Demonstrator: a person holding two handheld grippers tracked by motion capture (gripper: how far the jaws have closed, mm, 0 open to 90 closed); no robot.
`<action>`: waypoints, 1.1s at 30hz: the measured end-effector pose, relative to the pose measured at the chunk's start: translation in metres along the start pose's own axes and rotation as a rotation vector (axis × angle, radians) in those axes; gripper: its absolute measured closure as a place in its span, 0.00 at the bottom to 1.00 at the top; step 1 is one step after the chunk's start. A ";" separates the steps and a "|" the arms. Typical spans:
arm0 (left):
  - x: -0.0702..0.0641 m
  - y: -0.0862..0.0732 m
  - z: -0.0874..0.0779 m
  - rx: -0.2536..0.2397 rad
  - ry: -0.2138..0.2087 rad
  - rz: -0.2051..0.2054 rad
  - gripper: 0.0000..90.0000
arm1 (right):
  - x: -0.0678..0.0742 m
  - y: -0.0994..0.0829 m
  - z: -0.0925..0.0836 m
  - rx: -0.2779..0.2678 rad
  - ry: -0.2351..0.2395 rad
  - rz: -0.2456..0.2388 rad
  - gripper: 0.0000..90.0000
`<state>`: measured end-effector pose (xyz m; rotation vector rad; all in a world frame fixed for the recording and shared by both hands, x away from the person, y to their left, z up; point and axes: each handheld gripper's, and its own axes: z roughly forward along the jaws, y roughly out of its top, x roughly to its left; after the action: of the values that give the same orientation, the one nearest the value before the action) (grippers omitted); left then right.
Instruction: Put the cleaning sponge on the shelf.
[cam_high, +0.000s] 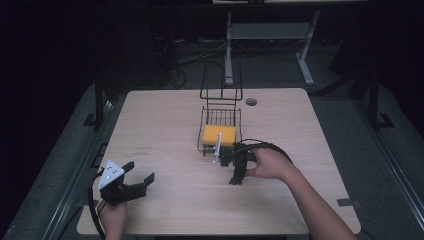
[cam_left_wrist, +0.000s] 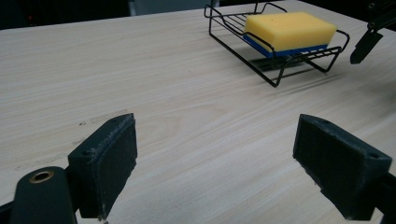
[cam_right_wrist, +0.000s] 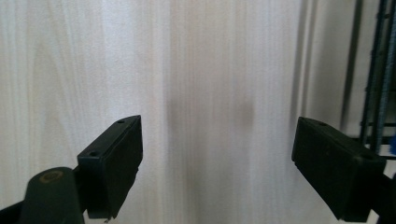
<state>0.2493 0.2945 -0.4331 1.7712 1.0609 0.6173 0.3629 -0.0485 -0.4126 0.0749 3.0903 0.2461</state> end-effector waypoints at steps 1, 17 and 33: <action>0.000 0.000 0.000 0.000 0.000 0.000 0.14 | 0.002 -0.001 0.000 0.004 0.003 0.003 0.18; -0.001 0.000 0.000 0.005 0.002 0.003 0.14 | 0.015 -0.018 -0.001 -0.005 -0.005 0.008 0.18; -0.001 0.000 0.001 0.012 0.003 0.012 0.14 | 0.026 -0.039 0.002 0.007 -0.011 0.033 0.18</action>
<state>0.2494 0.2935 -0.4336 1.7881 1.0590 0.6222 0.3352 -0.0853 -0.4221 0.1264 3.0809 0.2359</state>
